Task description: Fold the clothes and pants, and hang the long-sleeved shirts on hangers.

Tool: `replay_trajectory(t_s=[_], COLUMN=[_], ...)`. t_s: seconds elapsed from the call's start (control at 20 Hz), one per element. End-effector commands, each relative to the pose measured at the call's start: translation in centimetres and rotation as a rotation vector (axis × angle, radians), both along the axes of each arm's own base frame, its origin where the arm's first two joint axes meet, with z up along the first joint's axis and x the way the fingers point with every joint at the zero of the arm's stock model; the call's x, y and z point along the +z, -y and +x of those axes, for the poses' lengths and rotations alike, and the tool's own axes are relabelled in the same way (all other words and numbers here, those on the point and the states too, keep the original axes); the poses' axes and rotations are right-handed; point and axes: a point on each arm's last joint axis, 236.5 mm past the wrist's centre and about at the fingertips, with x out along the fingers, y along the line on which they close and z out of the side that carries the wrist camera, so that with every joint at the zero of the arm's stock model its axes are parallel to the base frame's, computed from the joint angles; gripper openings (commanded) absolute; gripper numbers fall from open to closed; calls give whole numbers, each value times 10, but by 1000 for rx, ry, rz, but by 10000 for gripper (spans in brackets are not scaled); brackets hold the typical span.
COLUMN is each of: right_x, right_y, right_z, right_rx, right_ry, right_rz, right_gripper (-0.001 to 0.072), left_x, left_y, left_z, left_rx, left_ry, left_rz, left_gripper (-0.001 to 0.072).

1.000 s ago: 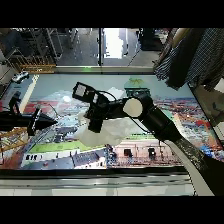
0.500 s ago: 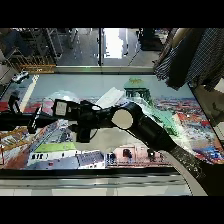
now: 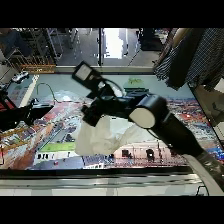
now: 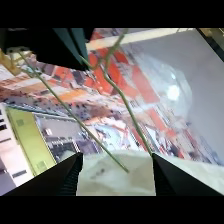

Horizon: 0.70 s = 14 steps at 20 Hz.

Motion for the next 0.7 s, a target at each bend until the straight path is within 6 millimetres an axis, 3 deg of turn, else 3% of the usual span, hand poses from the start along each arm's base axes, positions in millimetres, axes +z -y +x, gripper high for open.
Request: replay_trajectory(t_s=[0.0, 0.05, 0.1, 0.15, 0.3, 0.35, 0.45, 0.65], right_x=[-34, -55, -73, -93, -149, -155, -141, -112], right_y=[97, 114, 121, 118, 82, 66, 41, 41], right_z=[11, 8, 7, 7, 20, 27, 43, 71], right_rx=[-277, -304, -319, -330, -320, -320, -331, -426], right_ry=[-222, -296, -347, -396, -476, -497, -502, -455], right_rz=[-159, -213, -234, -219, -90, -9, 165, 322], right_gripper=[530, 539, 601, 695, 710, 707, 704, 703], left_x=[4, 2, 0, -3, -5, -5, -6, -6], left_y=[-4, -4, -5, -5, -5, -5, -5, -5], left_z=[5, 6, 7, 8, 8, 8, 8, 8], left_rx=[8, 8, 7, 8, 5, 5, 4, 4], left_ry=[0, -5, -12, -18, -24, -25, -28, -29], left_rz=[-59, -60, -62, -64, -63, -60, -60, -60], left_gripper=[9, 9, 9, 9, 9, 9, 9, 9])
